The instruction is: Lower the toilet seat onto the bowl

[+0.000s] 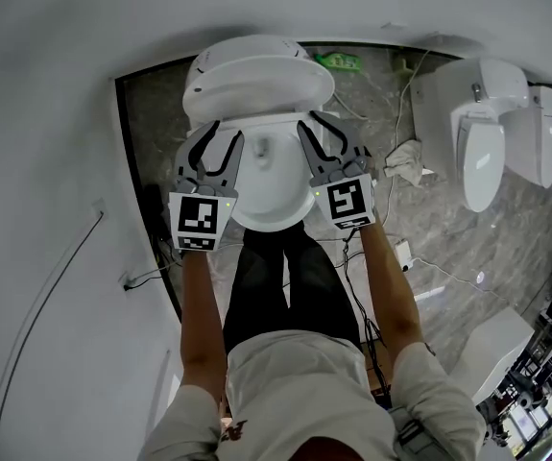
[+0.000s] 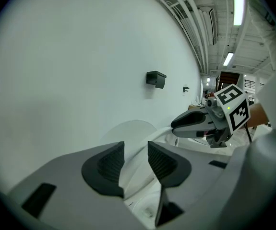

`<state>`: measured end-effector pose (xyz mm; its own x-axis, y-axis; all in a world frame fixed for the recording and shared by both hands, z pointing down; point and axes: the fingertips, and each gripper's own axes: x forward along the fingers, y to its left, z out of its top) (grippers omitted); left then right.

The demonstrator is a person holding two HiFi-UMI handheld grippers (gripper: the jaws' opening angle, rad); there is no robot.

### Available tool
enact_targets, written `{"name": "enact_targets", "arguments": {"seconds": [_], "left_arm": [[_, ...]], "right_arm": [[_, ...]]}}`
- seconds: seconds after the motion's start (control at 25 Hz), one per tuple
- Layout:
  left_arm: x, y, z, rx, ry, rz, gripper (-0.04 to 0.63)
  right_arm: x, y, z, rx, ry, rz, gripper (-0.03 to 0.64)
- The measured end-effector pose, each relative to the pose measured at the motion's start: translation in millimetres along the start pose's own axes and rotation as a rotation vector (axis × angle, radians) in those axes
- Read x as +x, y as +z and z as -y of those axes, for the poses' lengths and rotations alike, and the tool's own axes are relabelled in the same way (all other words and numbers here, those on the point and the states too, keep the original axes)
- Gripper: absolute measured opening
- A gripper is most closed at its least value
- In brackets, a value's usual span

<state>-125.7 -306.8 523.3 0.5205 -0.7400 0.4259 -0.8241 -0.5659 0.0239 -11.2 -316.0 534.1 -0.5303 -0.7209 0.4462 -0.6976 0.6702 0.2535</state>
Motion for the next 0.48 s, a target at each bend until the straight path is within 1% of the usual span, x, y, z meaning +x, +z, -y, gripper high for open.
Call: {"name": "enact_targets", "arguments": {"seconds": [0.2,0.48], "left_arm": [[-4,-7,10,0.01,-0.032,-0.015,0.149],[-17,-17,24,-0.006,-0.083,-0.019,0.15]], "right_arm": [[-13,-6,-9,0.01,0.001,-0.011,0.101],[-29,-11,-23,0.018,0.005,-0.024,0.103]]}}
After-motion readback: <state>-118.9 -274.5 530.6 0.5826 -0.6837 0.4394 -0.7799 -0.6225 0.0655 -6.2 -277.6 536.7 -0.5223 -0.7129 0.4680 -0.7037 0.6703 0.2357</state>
